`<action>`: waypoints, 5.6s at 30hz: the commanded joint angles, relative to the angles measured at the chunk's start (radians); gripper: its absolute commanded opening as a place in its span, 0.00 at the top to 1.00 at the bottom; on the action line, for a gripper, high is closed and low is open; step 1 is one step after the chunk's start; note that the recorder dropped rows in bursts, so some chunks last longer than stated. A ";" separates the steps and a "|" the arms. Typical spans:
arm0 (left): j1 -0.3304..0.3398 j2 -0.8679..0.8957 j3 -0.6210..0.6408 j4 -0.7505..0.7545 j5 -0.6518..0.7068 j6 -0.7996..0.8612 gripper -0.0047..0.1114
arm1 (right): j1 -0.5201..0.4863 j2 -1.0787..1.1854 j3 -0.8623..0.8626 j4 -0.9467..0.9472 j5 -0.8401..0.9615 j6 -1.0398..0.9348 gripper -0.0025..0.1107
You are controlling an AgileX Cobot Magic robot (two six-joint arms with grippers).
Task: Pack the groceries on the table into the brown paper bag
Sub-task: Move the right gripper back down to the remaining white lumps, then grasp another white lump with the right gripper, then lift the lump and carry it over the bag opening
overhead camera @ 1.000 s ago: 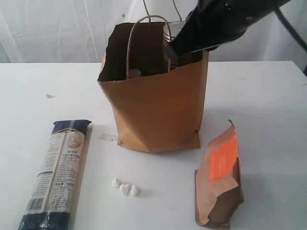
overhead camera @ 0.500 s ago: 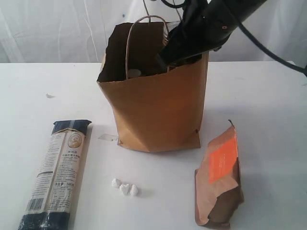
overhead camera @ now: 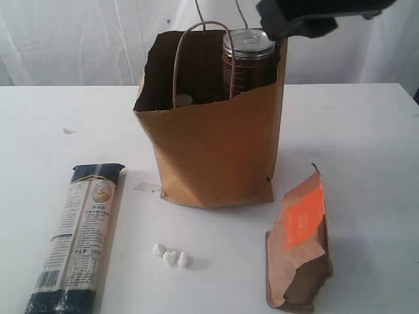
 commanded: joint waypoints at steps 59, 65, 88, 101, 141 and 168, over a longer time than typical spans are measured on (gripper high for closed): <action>0.001 -0.005 0.003 -0.010 0.001 0.000 0.96 | 0.228 0.687 0.302 0.309 -0.396 -0.536 0.58; 0.001 -0.005 0.003 -0.010 0.001 0.000 0.96 | 0.228 0.695 0.292 0.309 -0.389 -0.540 0.58; 0.001 -0.005 0.003 -0.010 0.001 0.000 0.96 | 0.185 0.752 0.292 0.309 -0.356 -0.547 0.60; 0.001 -0.005 0.003 -0.010 0.001 0.000 0.96 | 0.185 0.756 0.292 0.309 -0.359 -0.538 0.85; 0.001 -0.005 0.003 -0.010 0.001 0.000 0.96 | 0.189 0.049 0.292 0.225 -0.409 -0.250 0.97; -0.001 -0.005 0.003 -0.010 0.001 0.000 0.96 | -0.016 0.215 -0.019 -0.230 -0.378 0.198 0.97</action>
